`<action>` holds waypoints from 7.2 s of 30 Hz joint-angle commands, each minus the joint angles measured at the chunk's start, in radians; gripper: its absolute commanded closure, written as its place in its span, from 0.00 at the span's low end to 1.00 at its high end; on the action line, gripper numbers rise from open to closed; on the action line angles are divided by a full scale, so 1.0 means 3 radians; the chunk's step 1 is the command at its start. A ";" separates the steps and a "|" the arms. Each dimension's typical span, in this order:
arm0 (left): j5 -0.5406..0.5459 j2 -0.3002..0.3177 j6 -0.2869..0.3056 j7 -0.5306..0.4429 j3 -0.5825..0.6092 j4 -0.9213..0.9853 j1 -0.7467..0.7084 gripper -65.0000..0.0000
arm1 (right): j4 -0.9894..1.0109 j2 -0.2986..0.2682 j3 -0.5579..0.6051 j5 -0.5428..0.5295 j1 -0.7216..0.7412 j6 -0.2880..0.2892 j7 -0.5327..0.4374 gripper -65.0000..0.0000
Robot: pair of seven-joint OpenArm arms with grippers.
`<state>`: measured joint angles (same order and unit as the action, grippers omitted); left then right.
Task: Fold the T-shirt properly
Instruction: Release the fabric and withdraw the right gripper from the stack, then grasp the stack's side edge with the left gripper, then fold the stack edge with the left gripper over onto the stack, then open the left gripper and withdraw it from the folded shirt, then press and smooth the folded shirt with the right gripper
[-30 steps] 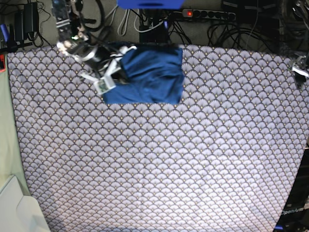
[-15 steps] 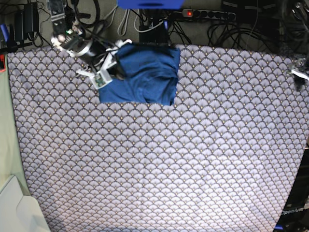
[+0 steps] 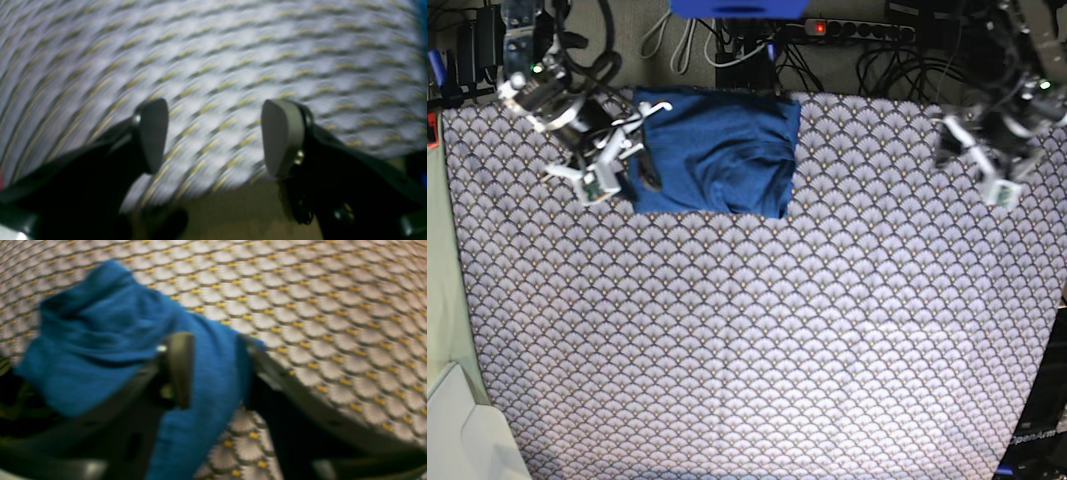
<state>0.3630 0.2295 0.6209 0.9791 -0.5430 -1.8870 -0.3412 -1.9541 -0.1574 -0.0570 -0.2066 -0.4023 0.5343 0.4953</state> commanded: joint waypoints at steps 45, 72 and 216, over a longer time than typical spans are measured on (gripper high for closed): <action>0.1391 -0.0962 0.0258 0.0150 0.0754 0.0989 0.0475 0.18 | -0.0041 0.0057 -0.0626 -0.0025 0.0014 0.0457 -0.0068 0.52; 0.1156 -0.1120 0.0258 0.0176 0.0764 0.1679 0.0731 0.18 | -0.0035 0.0057 -0.0621 -0.0025 -0.0002 0.0457 -0.0063 0.52; -0.1064 0.0327 -0.0103 0.0595 -0.0888 0.0119 0.0680 0.00 | 0.0952 0.0307 0.0162 -0.0040 0.1164 0.0546 0.0172 1.00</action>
<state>0.0486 0.3107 0.5919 1.1667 -0.8032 -1.8339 -0.1394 -1.6508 -0.0639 -0.0071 -0.2066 -0.0689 0.6952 0.5728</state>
